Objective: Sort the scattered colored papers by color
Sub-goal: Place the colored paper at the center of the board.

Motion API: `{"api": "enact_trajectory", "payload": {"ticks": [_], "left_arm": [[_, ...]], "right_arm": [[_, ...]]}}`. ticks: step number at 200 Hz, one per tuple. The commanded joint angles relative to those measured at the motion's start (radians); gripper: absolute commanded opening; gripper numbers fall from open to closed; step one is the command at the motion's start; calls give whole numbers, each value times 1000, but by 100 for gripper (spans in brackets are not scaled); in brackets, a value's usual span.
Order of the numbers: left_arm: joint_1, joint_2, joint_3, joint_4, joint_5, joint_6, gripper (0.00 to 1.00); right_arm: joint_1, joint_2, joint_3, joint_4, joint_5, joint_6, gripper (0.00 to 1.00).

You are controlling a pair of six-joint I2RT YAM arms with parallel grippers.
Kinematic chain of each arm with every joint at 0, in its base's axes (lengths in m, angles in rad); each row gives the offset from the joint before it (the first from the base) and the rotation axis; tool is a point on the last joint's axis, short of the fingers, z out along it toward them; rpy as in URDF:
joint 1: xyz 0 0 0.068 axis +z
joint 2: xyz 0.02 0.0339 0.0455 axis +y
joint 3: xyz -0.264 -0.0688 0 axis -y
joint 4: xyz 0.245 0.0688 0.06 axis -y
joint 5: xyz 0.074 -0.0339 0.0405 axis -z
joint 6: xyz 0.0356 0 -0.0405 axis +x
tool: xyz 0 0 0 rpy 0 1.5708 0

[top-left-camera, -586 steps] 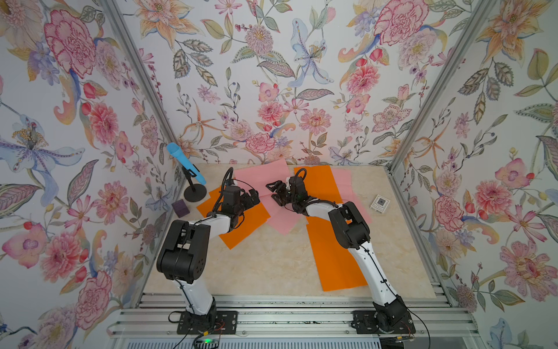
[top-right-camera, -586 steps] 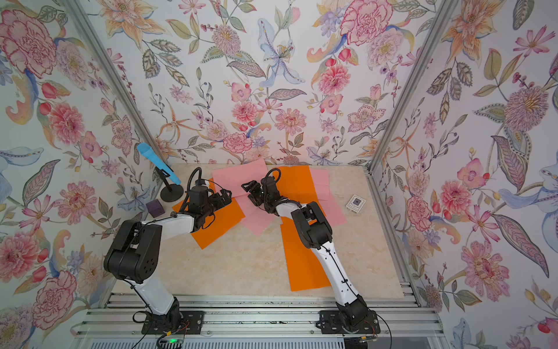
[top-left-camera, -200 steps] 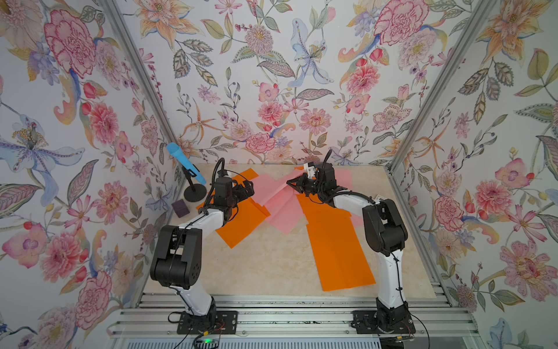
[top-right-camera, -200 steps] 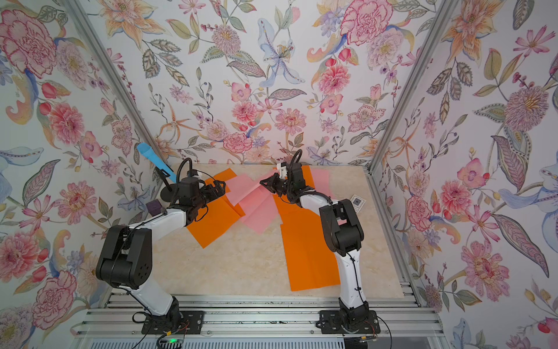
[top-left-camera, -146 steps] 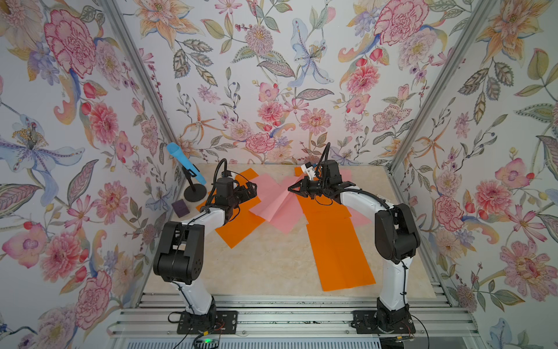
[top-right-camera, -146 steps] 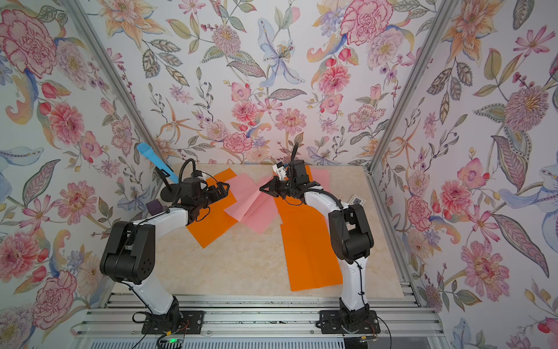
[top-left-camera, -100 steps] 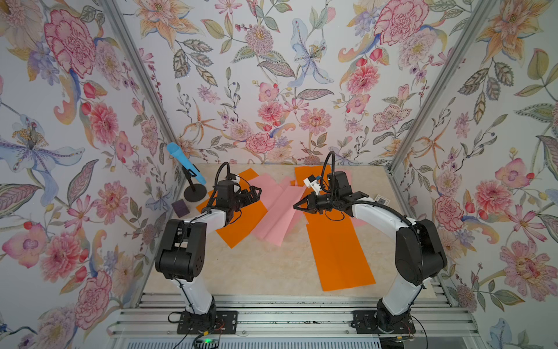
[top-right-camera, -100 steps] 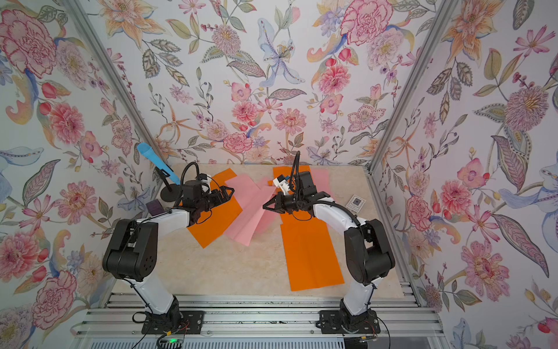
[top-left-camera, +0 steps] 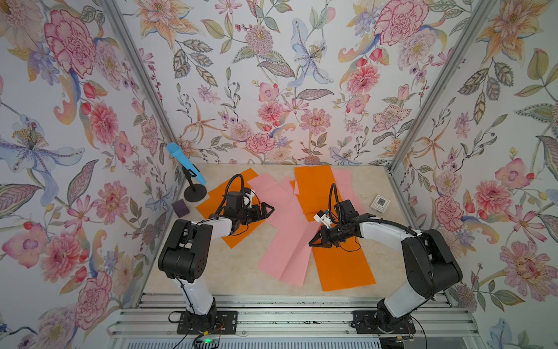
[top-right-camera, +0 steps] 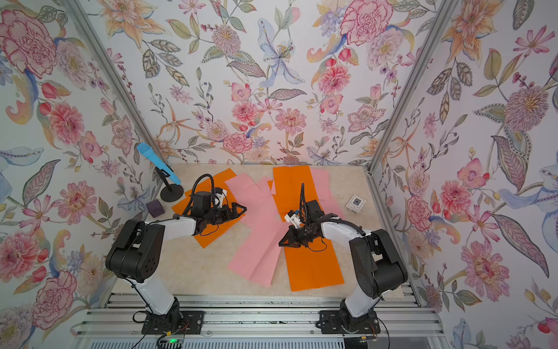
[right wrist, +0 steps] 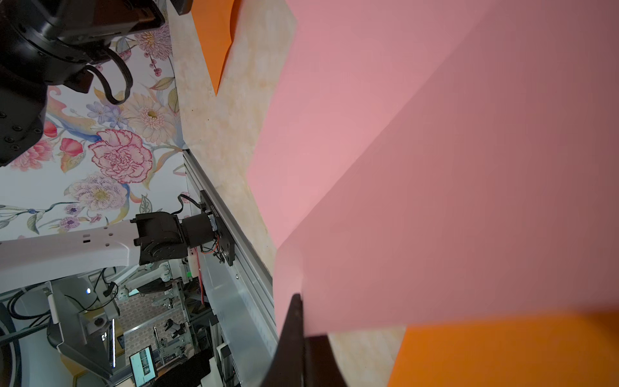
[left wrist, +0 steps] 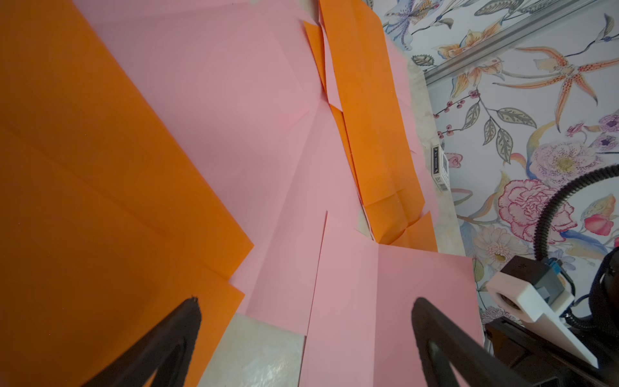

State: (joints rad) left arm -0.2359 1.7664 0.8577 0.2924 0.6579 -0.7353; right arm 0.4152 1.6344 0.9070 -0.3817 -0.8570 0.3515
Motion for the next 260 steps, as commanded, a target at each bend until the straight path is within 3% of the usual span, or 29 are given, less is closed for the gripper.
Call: {"api": "enact_trajectory", "payload": {"ticks": [1, 53, 88, 137, 174, 222, 242, 260], "left_arm": [[4, -83, -28, -90, -55, 69, 100], [3, -158, -33, -166, -82, 93, 100], [3, -242, -55, -243, -165, 134, 100], [3, -263, -93, -237, -202, 128, 100], [4, -275, -101, -240, -220, 129, 100], [4, -277, -95, -246, -237, 129, 100], [6, -290, -94, -254, -253, 129, 100], [5, -308, -90, -268, -275, 135, 100]], "right_arm": [[57, 24, 8, -27, -34, -64, 0], [133, 194, 154, -25, -29, -92, 0], [161, 284, 270, -23, -42, -94, 0], [199, 431, 431, -22, -78, -73, 0], [214, 467, 431, -29, -110, -90, 0], [209, 492, 469, -111, -38, -130, 0], [210, 491, 472, -135, 1, -133, 6], [212, 495, 478, -154, 37, -134, 25]]}}
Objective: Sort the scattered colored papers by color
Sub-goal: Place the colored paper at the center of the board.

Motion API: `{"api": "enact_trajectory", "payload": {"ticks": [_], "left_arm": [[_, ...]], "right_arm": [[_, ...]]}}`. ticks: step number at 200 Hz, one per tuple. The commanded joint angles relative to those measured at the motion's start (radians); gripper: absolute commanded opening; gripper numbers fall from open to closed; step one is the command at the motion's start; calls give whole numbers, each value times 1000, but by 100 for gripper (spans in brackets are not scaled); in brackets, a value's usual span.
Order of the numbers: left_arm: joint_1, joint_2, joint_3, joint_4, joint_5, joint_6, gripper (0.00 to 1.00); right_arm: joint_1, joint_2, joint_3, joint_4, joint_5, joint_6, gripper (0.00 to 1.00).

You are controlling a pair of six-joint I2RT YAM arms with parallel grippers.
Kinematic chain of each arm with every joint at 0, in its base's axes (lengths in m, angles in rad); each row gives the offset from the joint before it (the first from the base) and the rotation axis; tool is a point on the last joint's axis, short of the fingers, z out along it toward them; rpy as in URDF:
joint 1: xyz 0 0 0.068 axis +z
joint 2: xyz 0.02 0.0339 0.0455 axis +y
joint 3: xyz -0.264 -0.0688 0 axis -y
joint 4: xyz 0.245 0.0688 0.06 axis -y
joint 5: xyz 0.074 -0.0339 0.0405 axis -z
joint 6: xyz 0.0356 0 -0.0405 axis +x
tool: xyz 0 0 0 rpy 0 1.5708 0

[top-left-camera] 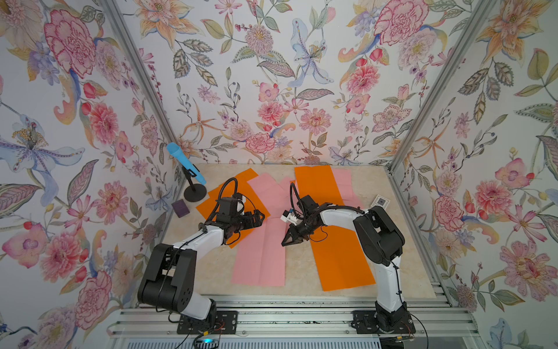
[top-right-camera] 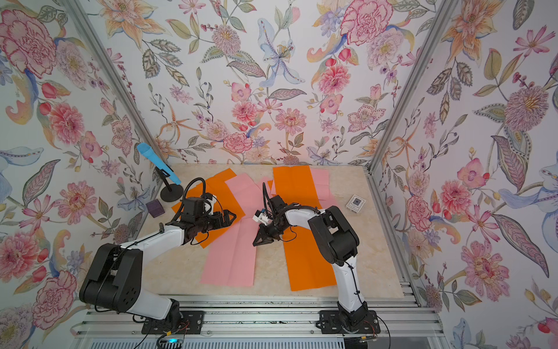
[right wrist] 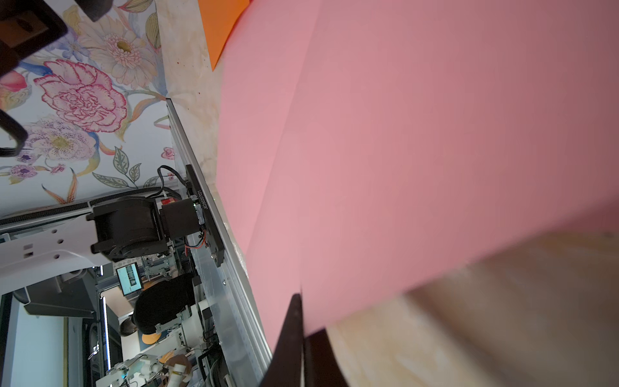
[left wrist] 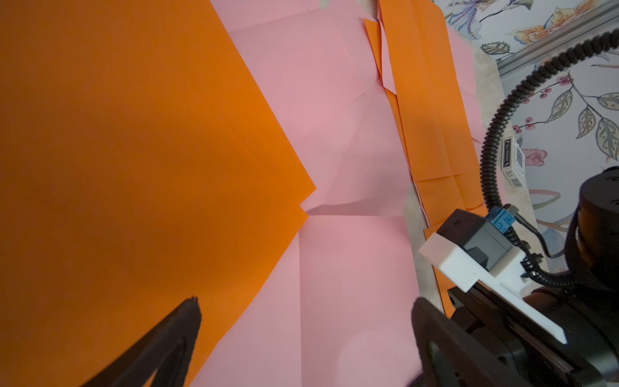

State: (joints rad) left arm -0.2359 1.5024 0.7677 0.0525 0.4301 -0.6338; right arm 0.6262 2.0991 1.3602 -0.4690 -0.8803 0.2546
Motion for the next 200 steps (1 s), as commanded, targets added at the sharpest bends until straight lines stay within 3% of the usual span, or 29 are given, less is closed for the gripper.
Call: {"api": "enact_trajectory", "payload": {"ticks": [1, 10, 33, 90, 129, 200], "left_arm": [[5, -46, 0, -30, -50, 34, 100], [7, -56, 4, -43, -62, 37, 100], [15, -90, 1, -62, -96, 30, 100], [83, -215, -80, -61, -192, -48, 100], [166, -258, -178, -11, -199, -133, 100], [321, -322, -308, 82, -196, -271, 100]], "right_arm": [[0, 30, 25, -66, 62, -37, 26], [0, 22, 25, -68, 80, -34, 39], [-11, -3, 33, -88, 143, -30, 57], [-48, -55, 132, -173, 295, -42, 79], [-33, 34, 373, -185, 317, -22, 84], [14, 463, 1034, -306, 241, 30, 88]]}}
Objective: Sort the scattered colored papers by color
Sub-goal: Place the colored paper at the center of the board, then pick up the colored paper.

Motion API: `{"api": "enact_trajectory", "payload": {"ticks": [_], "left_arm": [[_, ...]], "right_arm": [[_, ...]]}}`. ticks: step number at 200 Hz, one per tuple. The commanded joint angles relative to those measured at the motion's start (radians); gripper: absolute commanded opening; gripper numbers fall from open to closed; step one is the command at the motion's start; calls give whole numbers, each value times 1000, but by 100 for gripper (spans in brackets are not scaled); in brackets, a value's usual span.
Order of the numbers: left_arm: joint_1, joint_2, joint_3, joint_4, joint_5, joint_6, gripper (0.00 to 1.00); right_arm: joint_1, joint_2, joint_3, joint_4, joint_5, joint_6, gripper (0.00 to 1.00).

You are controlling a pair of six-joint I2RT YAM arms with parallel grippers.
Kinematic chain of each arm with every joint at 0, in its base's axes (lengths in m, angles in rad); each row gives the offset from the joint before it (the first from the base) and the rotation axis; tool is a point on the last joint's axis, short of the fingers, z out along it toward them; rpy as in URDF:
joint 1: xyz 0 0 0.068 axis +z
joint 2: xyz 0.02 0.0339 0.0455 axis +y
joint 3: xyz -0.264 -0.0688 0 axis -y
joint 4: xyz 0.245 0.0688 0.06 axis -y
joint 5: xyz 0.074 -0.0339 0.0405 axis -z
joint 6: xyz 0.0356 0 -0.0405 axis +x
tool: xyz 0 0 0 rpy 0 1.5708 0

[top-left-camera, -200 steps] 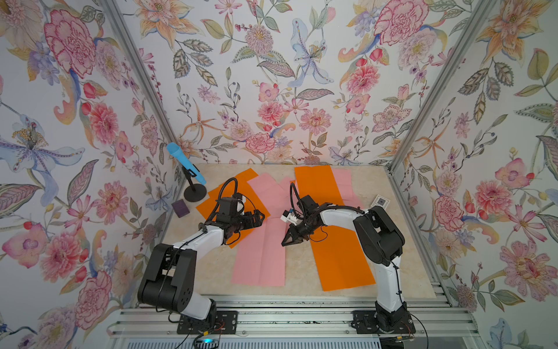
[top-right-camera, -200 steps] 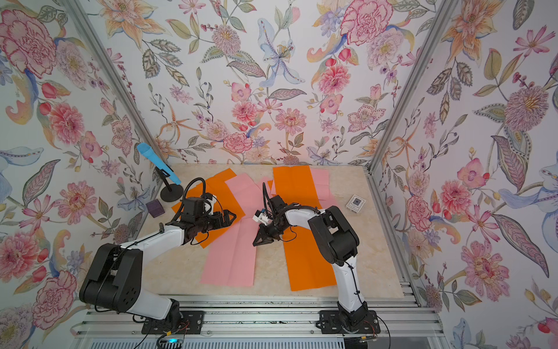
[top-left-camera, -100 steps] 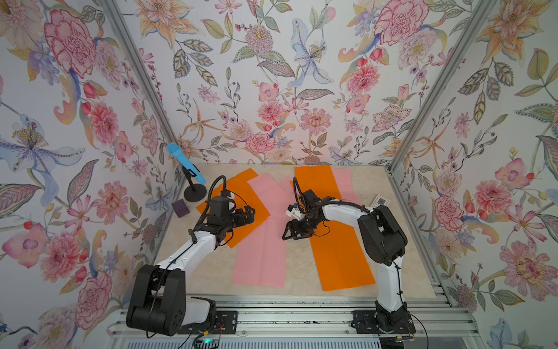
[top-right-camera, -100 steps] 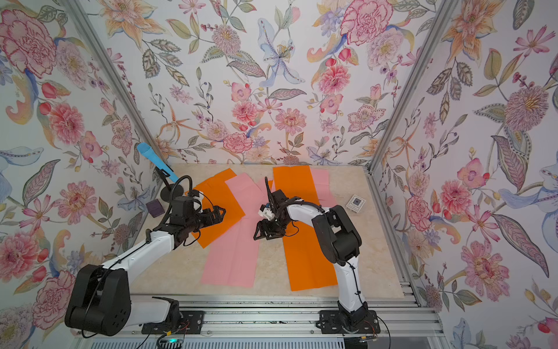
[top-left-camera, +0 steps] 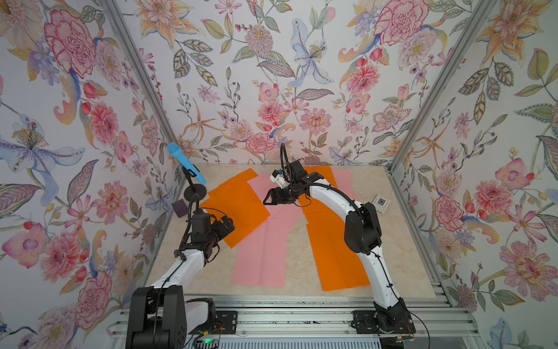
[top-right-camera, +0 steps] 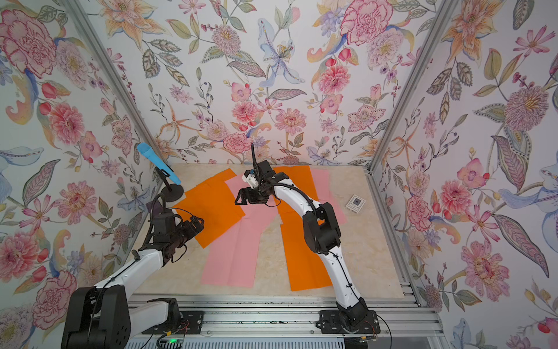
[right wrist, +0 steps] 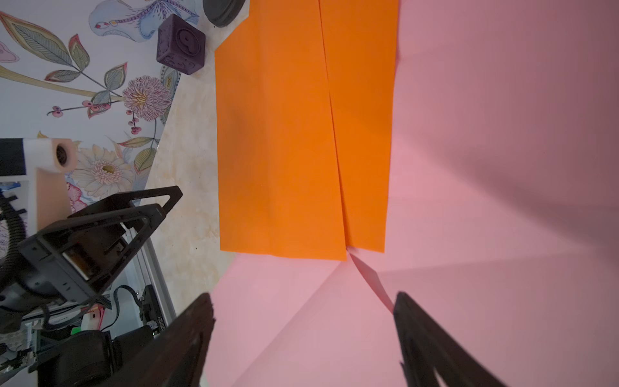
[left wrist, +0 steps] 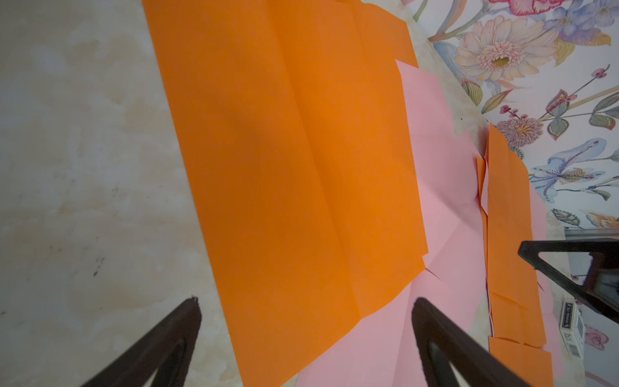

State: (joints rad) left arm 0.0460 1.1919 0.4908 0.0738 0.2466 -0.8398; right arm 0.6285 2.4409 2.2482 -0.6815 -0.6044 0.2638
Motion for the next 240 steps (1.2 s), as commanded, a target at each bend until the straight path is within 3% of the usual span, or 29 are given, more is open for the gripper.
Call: {"api": "enact_trajectory", "payload": {"ticks": [1, 55, 167, 240], "left_arm": [[42, -11, -34, 64, -11, -67, 100], [123, 85, -110, 242, 76, -153, 100], [137, 282, -143, 517, 155, -221, 100], [136, 364, -148, 658, 239, -256, 100]], "right_arm": [[11, 126, 153, -92, -36, 22, 88], [55, 303, 409, -92, -69, 45, 94], [38, 397, 403, 18, -132, 141, 95], [52, 409, 362, 31, -234, 178, 87]]}}
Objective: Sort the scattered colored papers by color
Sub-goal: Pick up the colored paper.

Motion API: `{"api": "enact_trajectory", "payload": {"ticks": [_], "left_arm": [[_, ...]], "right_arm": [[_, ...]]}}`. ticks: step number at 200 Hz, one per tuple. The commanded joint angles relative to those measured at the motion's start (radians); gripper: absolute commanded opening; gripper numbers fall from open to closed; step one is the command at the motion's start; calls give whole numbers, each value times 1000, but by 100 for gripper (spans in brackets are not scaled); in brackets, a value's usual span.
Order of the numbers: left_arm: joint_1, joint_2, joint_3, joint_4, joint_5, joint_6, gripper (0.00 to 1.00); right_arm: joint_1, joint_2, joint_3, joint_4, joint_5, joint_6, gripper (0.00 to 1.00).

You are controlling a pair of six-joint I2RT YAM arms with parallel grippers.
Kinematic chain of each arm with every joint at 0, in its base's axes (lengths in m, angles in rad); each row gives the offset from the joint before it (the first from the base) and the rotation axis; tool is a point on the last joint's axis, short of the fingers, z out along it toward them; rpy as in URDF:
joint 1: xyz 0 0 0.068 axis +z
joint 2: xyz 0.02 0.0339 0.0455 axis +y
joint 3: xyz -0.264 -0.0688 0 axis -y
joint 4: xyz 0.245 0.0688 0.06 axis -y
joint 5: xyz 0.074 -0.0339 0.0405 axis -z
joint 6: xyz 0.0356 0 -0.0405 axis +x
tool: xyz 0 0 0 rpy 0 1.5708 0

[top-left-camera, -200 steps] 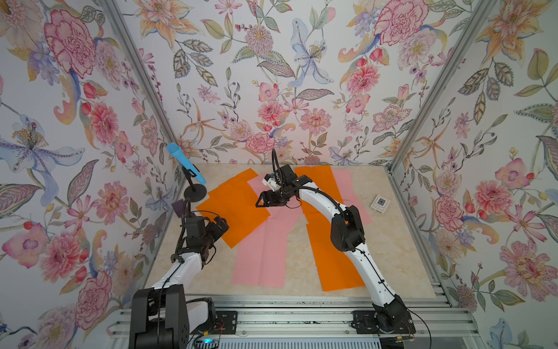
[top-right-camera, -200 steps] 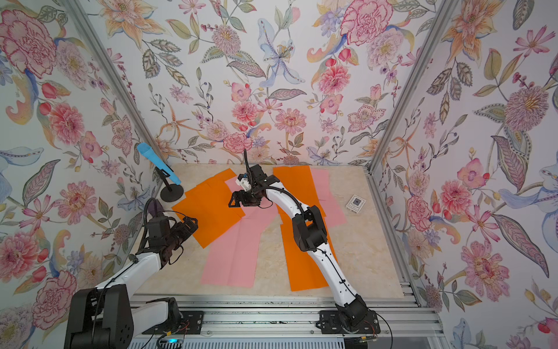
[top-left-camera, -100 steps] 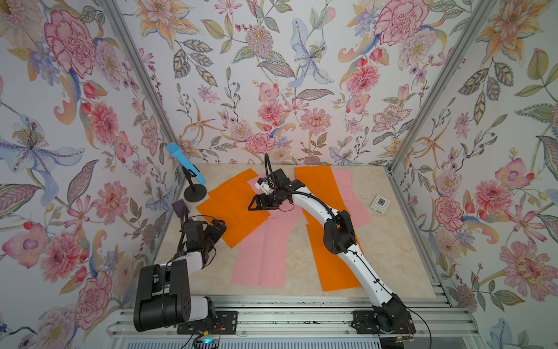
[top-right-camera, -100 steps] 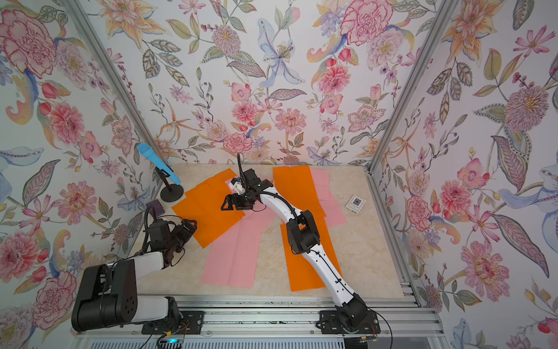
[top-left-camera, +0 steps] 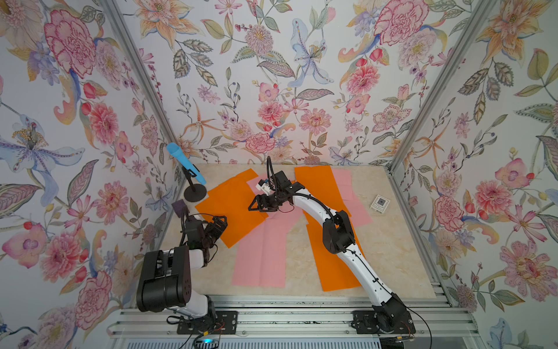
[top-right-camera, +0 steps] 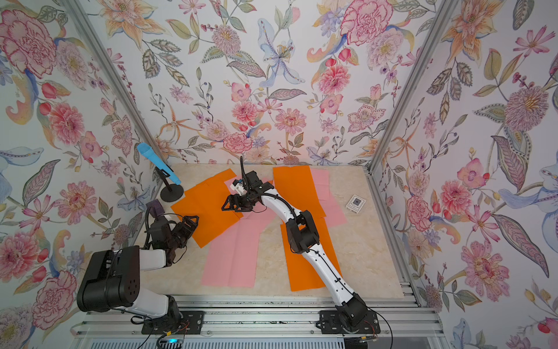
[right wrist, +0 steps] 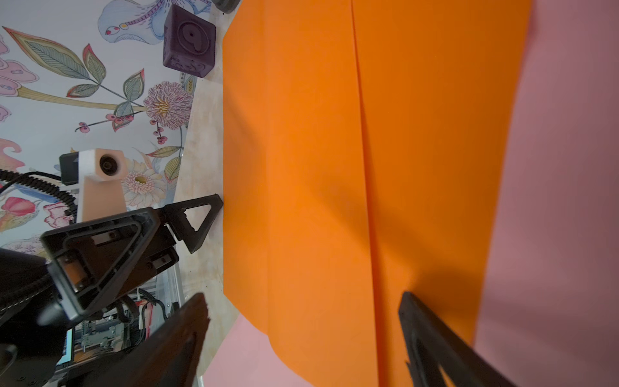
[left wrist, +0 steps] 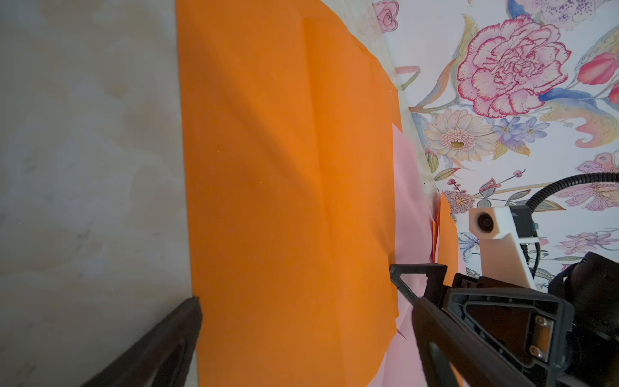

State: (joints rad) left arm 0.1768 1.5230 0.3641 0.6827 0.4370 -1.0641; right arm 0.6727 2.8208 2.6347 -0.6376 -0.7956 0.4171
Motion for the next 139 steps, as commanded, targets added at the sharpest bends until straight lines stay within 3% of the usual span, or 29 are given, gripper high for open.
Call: {"api": "enact_trajectory", "payload": {"ticks": [1, 32, 78, 102, 139], "left_arm": [[5, 33, -22, 50, 51, -32, 100], [4, 22, -11, 61, 66, -25, 100], [5, -25, 19, -14, 60, 15, 99], [5, -23, 15, -14, 60, 16, 99], [5, -28, 12, -13, 63, 16, 99]], "right_arm": [[8, 29, -25, -13, -44, 24, 87], [5, 15, -30, -7, -59, 33, 82], [-11, -22, -68, 113, -112, 124, 60], [-19, -46, -112, 224, -154, 196, 43], [-18, -50, -107, 241, -163, 213, 17]]}}
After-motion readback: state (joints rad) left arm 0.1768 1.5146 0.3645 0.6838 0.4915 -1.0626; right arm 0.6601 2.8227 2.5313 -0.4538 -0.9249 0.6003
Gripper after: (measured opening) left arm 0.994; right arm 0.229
